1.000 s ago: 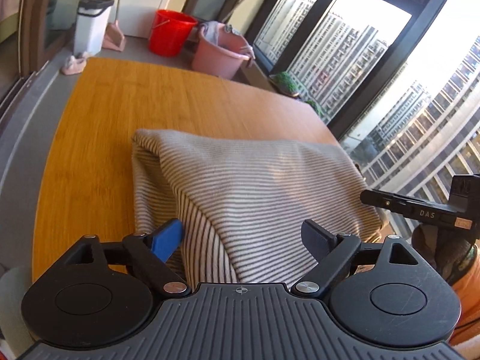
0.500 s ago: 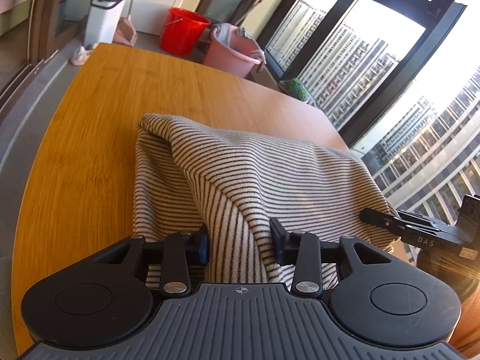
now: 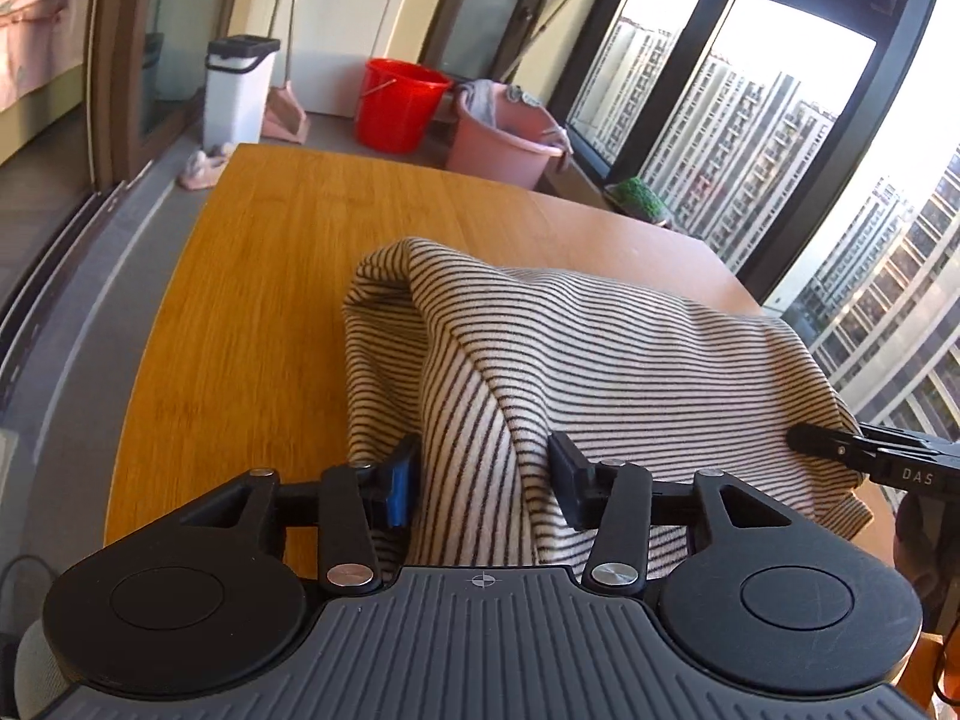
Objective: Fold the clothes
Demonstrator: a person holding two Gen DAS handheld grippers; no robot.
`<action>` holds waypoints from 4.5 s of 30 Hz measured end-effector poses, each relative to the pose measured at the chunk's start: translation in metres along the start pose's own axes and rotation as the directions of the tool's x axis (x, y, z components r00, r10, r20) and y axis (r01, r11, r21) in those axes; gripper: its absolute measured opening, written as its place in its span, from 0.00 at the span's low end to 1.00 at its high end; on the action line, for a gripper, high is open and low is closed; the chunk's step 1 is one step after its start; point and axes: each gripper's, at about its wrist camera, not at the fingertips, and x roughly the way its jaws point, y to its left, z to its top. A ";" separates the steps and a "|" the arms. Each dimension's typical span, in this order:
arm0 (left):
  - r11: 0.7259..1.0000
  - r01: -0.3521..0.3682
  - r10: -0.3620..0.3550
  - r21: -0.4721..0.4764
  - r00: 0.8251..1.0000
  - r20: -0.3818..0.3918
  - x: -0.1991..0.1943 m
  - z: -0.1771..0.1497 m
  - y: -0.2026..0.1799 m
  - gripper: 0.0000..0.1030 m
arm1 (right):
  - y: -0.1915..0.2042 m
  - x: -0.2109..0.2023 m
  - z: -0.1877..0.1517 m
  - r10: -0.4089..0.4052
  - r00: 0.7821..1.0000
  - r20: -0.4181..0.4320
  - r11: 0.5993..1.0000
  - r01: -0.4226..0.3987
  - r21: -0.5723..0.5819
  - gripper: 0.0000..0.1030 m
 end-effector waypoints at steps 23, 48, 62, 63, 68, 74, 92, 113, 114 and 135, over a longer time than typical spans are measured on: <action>0.976 0.209 -0.210 0.055 0.978 0.019 0.033 0.006 -0.032 1.00 | -0.004 0.019 0.011 0.186 0.981 0.062 0.961 -0.195 0.195 1.00; 0.992 0.083 -0.087 0.094 0.995 0.039 0.052 0.024 -0.041 1.00 | 0.034 0.014 -0.002 0.113 0.992 0.062 0.992 -0.116 0.048 1.00; 0.991 0.098 -0.102 0.092 0.994 0.048 0.051 0.021 -0.039 1.00 | 0.005 0.059 0.042 -0.036 0.998 -0.053 0.992 0.042 0.119 1.00; 0.991 0.101 -0.106 0.091 0.993 0.048 0.051 0.021 -0.038 1.00 | 0.005 0.063 0.037 -0.032 0.999 -0.044 0.994 0.037 0.103 1.00; 0.985 0.167 -0.170 0.040 0.980 0.101 0.035 0.025 -0.030 1.00 | 0.009 0.071 0.029 -0.049 0.998 -0.040 0.996 0.052 0.070 1.00; 0.983 0.183 -0.175 -0.019 0.962 0.208 0.033 0.034 -0.018 1.00 | 0.007 0.073 0.022 -0.048 0.998 -0.029 0.997 0.050 0.055 1.00; 0.981 0.174 -0.165 -0.081 0.980 0.110 0.048 0.031 0.002 1.00 | 0.036 0.051 0.033 -0.063 0.998 0.031 0.990 0.066 -0.125 0.49; 0.992 0.117 -0.115 0.054 0.993 -0.025 0.032 0.000 -0.023 1.00 | 0.063 -0.016 -0.020 -0.049 0.997 -0.064 0.976 0.034 -0.214 0.58; 0.994 0.107 -0.106 0.038 0.994 -0.017 0.035 0.006 -0.019 1.00 | 0.074 -0.024 -0.026 -0.001 0.996 -0.089 0.971 -0.020 -0.237 0.63; 0.945 0.325 -0.318 0.023 0.935 -0.155 -0.011 -0.047 -0.050 1.00 | 0.079 -0.015 -0.025 -0.024 0.998 -0.059 0.954 0.005 -0.301 0.73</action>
